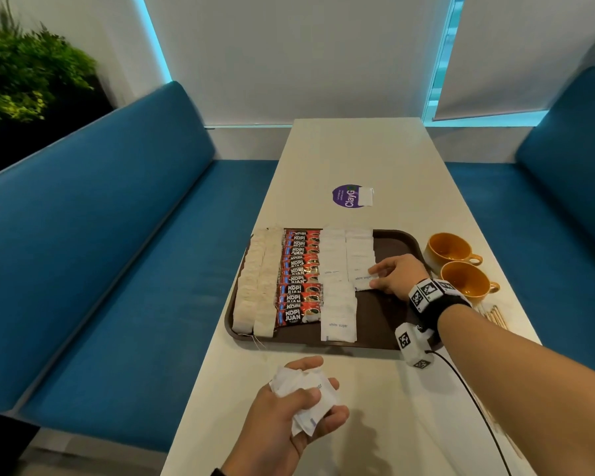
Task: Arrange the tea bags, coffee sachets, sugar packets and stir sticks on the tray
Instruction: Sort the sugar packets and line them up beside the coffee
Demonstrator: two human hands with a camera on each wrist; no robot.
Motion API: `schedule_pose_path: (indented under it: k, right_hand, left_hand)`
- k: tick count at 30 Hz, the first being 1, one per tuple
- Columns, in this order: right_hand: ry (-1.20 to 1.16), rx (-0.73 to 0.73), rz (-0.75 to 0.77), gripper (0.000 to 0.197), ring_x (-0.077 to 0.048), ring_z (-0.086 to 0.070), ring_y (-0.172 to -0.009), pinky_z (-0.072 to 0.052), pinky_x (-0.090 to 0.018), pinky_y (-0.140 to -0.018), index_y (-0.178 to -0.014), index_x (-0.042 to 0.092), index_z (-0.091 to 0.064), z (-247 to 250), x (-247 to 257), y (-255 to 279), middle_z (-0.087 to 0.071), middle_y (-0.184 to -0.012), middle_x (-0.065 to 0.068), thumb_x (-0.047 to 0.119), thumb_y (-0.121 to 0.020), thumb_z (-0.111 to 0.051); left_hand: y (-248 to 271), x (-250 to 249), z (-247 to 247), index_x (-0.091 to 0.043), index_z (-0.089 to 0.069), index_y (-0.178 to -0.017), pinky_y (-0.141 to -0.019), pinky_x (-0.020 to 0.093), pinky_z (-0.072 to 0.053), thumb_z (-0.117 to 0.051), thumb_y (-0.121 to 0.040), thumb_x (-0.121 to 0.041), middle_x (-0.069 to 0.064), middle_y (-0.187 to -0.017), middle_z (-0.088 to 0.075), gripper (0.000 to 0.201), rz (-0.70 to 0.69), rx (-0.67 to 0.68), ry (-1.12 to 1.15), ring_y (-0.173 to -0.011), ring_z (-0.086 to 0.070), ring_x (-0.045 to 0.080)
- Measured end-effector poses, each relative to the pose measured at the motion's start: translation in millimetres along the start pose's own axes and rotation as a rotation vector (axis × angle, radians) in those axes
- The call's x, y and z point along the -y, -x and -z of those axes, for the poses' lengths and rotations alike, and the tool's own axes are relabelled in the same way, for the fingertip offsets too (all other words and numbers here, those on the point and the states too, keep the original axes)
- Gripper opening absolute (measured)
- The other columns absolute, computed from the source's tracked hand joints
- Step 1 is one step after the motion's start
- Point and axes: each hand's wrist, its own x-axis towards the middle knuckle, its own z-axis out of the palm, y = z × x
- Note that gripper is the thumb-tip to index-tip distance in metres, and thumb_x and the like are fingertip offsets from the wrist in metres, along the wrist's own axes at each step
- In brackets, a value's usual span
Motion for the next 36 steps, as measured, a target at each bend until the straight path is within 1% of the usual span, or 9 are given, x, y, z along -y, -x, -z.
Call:
schedule_pose_path:
  k: [5,8,12,15,18,22,27,32,36]
  right_hand:
    - [0.112,0.019,-0.012,0.020,-0.016,-0.067,-0.081,-0.060,-0.035,-0.087,-0.097,0.024,-0.078,-2.6,5.1,-5.3,-0.072,-0.094,-0.001,0.018,-0.080,-0.087]
    - [0.106,0.020,0.000,0.020,-0.015,-0.067,-0.077,-0.061,-0.037,-0.088,-0.097,0.022,-0.076,0.8,5.0,-4.4,-0.073,-0.090,-0.002,0.018,-0.080,-0.087]
    - [0.034,-0.044,0.021,0.015,-0.019,-0.071,-0.086,-0.062,-0.041,-0.086,-0.093,0.026,-0.074,12.3,5.9,6.2,-0.073,-0.090,-0.001,0.020,-0.084,-0.084]
    - [-0.001,-0.082,0.067,0.009,-0.022,-0.072,-0.089,-0.063,-0.039,-0.083,-0.093,0.029,-0.073,22.0,15.9,30.7,-0.073,-0.092,-0.002,0.024,-0.088,-0.079]
    - [-0.057,-0.076,0.139,0.006,-0.025,-0.072,-0.084,-0.064,-0.037,-0.078,-0.094,0.030,-0.073,28.1,31.0,76.0,-0.074,-0.088,-0.005,0.024,-0.092,-0.074]
    - [-0.126,0.080,0.273,0.005,-0.021,-0.071,-0.080,-0.062,-0.034,-0.076,-0.097,0.031,-0.075,23.7,46.1,154.9,-0.075,-0.089,-0.001,0.031,-0.093,-0.073]
    - [-0.308,0.335,0.294,0.025,-0.016,-0.069,-0.073,-0.059,-0.028,-0.067,-0.108,0.020,-0.074,1.8,35.0,233.5,-0.075,-0.094,-0.005,0.039,-0.093,-0.071]
    - [-0.599,0.262,0.239,0.025,-0.031,-0.070,-0.073,-0.061,-0.038,-0.069,-0.113,0.011,-0.069,-13.0,6.4,269.9,-0.072,-0.091,-0.024,0.007,-0.090,-0.076]
    - [-0.689,0.201,0.227,0.032,-0.037,-0.073,-0.088,-0.063,-0.039,-0.075,-0.115,0.012,-0.067,-17.5,-1.7,281.9,-0.071,-0.095,-0.025,-0.007,-0.089,-0.071]
  left_hand:
    - [-2.2,0.6,3.0,-0.001,-0.075,-0.107,-0.070,0.054,-0.061,-0.071,-0.064,0.008,0.039,-0.105,-0.066,0.044,0.005,0.009,0.027,-0.083,-0.067,0.053]
    - [-0.9,0.4,4.6,0.000,-0.074,-0.110,-0.070,0.056,-0.061,-0.071,-0.063,0.009,0.038,-0.107,-0.066,0.048,0.014,0.032,0.065,-0.086,-0.066,0.056]
    - [7.2,-3.7,2.5,0.002,-0.073,-0.108,-0.071,0.058,-0.062,-0.059,-0.061,0.015,0.036,-0.114,-0.063,0.051,-0.019,0.056,0.086,-0.091,-0.064,0.064]
    - [14.4,-5.8,-2.6,0.001,-0.073,-0.108,-0.076,0.056,-0.061,-0.047,-0.075,0.026,0.033,-0.120,-0.057,0.049,-0.079,0.056,0.069,-0.093,-0.064,0.066]
    - [21.1,-5.7,-6.8,-0.001,-0.067,-0.122,-0.077,0.052,-0.062,-0.038,-0.087,0.026,0.037,-0.122,-0.059,0.053,-0.094,0.091,0.065,-0.098,-0.064,0.064]
    - [32.0,-2.0,-16.5,-0.003,-0.059,-0.129,-0.080,0.050,-0.062,-0.050,-0.089,0.021,0.036,-0.114,-0.067,0.048,-0.127,0.141,0.001,-0.102,-0.064,0.062]
    - [43.1,5.4,-24.8,0.000,-0.058,-0.130,-0.072,0.039,-0.063,-0.062,-0.091,0.005,0.032,-0.115,-0.069,0.039,-0.142,0.144,-0.155,-0.098,-0.069,0.051]
    - [51.8,14.4,-30.9,0.004,-0.065,-0.122,-0.066,0.035,-0.062,-0.066,-0.092,-0.002,0.033,-0.108,-0.071,0.031,-0.173,0.080,-0.214,-0.084,-0.070,0.041]
    - [52.0,22.2,-33.5,0.007,-0.065,-0.115,-0.071,0.038,-0.064,-0.068,-0.089,0.005,0.029,-0.109,-0.072,0.027,-0.178,0.035,-0.172,-0.087,-0.069,0.042]
